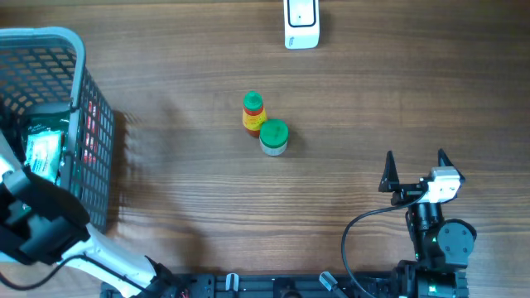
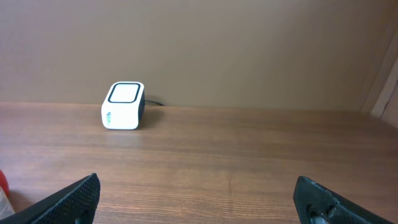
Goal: Scan the item barcode
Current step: 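Return the left gripper to the basket and grasp the Kleenex tissue pack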
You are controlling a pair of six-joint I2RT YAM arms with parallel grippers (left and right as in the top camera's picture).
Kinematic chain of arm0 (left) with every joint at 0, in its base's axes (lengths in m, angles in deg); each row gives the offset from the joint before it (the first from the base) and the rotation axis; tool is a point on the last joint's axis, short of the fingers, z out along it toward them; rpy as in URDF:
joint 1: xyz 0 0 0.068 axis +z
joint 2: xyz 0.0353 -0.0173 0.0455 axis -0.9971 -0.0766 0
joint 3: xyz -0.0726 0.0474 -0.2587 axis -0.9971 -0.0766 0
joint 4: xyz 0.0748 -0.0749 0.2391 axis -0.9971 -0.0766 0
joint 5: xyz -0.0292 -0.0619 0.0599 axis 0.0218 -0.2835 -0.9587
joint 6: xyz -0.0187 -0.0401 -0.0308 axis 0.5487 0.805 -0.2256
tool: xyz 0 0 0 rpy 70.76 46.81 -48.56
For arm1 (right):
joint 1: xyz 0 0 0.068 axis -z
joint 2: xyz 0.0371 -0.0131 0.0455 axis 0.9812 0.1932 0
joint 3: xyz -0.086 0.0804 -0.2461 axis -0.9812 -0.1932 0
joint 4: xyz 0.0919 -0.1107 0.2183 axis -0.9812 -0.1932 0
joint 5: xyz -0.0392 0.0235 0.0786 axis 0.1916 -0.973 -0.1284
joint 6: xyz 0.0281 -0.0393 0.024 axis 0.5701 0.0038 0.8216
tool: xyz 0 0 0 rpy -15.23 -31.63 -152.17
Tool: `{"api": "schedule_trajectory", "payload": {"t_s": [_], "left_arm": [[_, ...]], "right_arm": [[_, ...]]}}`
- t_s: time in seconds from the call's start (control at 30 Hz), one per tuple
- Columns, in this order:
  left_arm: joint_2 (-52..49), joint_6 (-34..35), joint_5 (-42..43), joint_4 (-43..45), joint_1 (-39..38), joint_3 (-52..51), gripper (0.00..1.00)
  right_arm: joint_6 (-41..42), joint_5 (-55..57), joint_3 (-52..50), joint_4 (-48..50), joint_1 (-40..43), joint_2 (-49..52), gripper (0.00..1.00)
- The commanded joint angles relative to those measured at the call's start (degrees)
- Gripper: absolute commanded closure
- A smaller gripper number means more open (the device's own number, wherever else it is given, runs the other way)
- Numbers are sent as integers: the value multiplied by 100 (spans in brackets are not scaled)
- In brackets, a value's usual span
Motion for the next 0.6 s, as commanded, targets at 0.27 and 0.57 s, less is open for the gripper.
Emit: {"api": "schedule_trajectory", "payload": {"t_s": [0.27,0.57], "left_arm": [[-446,-994,-815,820,-17,-367,3],[-446,-1137,-1034,1423,-20,-1189,3]], "right_arm": [[57,57,-7,20,-20,-11,0],[59,55,-7,20,-20,-11,0]]}}
